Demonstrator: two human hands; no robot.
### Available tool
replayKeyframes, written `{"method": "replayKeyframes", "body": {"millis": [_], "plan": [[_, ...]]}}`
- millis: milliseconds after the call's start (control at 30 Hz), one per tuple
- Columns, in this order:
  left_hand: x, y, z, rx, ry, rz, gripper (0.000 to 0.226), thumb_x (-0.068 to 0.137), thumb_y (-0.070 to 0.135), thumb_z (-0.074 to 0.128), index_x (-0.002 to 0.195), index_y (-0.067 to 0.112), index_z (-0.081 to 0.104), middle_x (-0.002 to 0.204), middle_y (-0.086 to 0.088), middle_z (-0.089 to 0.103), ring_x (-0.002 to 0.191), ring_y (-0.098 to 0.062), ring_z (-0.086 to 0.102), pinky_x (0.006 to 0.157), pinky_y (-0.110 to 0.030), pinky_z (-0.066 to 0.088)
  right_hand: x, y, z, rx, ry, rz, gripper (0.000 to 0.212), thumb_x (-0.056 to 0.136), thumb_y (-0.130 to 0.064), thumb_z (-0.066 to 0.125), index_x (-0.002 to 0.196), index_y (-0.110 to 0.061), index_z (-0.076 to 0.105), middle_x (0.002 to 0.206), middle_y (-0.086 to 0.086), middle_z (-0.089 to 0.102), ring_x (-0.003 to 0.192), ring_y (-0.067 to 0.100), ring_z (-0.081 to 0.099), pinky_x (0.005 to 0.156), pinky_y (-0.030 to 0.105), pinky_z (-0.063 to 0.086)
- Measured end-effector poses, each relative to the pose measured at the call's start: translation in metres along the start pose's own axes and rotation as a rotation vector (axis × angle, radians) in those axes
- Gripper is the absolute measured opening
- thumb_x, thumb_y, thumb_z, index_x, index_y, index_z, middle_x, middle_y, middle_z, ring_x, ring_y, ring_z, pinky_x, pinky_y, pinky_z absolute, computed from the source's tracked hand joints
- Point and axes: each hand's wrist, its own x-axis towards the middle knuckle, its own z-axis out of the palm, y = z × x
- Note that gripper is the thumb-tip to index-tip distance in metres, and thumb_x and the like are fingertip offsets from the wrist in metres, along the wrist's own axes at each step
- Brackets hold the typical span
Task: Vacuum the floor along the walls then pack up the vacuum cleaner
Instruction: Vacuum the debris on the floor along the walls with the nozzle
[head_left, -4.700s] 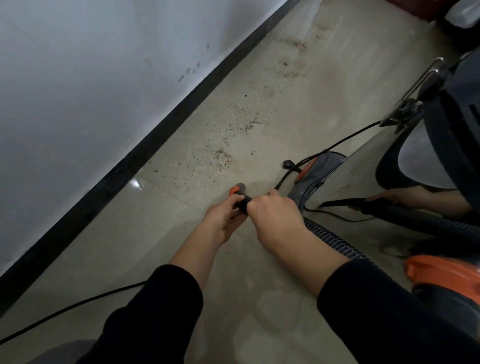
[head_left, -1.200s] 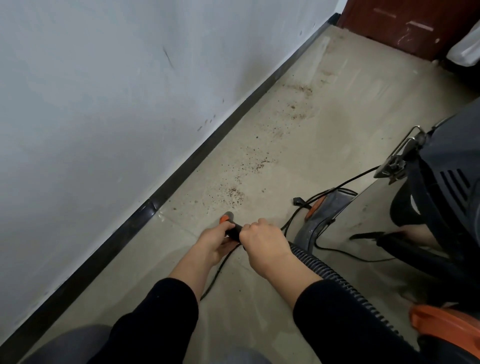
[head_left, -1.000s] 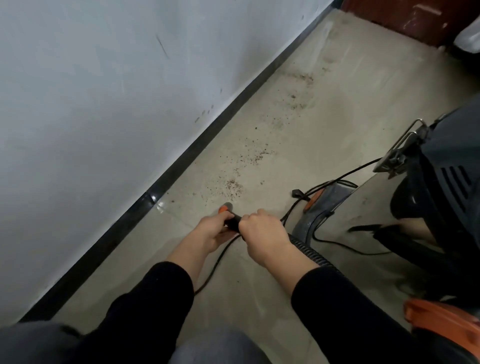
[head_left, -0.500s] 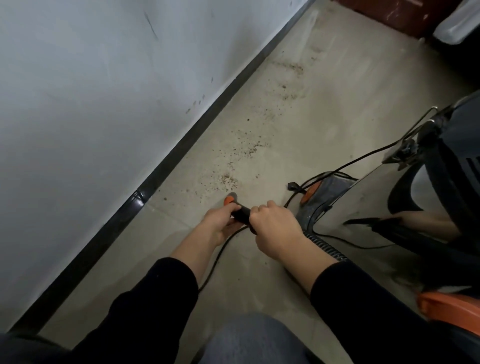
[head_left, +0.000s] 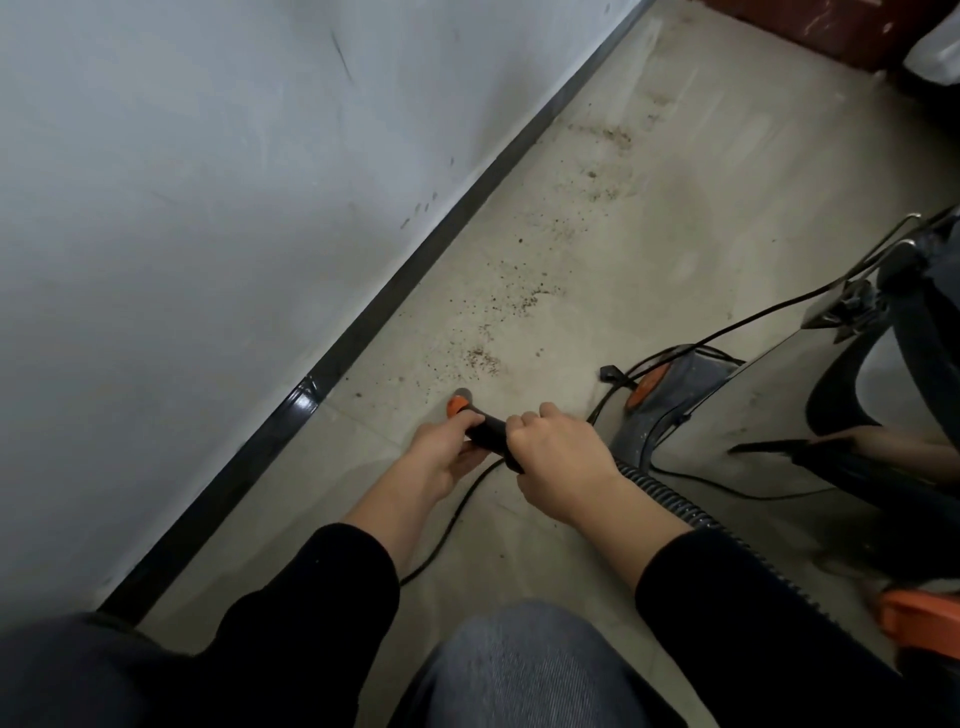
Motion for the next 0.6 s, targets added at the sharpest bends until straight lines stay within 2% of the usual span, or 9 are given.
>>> {"method": "replayKeyframes", "body": {"millis": [133,333,467,600], "plan": [[-0.006,0.005,-0.021,0.002,0.042,0.013,0.035,0.093,0.005,0.059,0.126,-0.003,0.052,0.104,-0.025,0.062,0.083,-0.028,0.067,0.074,-0.033,0.056,0.008,-0.013,-0.003,0.020,0.004,-0.045,0.028,0.091,-0.009,0.052,0.118,-0.007,0.052,0.115,0.010,0.059,0.108,0.027,0.049,0.071,0.030,0.032],[-0.015,0.008,-0.039,-0.032,0.086,0.027,0.025,0.093,0.003,0.058,0.116,-0.003,0.050,0.090,-0.017,0.059,0.081,-0.026,0.064,0.080,-0.033,0.053,0.015,-0.023,-0.005,0.047,0.008,-0.095,0.027,0.092,-0.015,0.052,0.118,-0.009,0.051,0.114,0.007,0.060,0.107,0.025,0.049,0.068,0.030,0.032],[-0.017,0.013,-0.050,-0.032,0.115,0.032,0.026,0.092,0.002,0.059,0.116,-0.002,0.049,0.094,-0.018,0.060,0.084,-0.027,0.065,0.075,-0.032,0.054,0.021,-0.029,-0.005,0.066,0.020,-0.132,0.023,0.093,-0.018,0.052,0.115,-0.010,0.052,0.111,0.006,0.061,0.104,0.024,0.050,0.066,0.030,0.032],[-0.019,0.018,-0.062,-0.045,0.136,0.033,0.021,0.092,0.002,0.059,0.111,-0.002,0.052,0.093,-0.018,0.061,0.094,-0.031,0.065,0.082,-0.034,0.054,0.027,-0.036,-0.006,0.088,0.028,-0.168,0.020,0.094,-0.019,0.052,0.112,-0.010,0.053,0.108,0.007,0.062,0.101,0.024,0.050,0.065,0.031,0.033]]}}
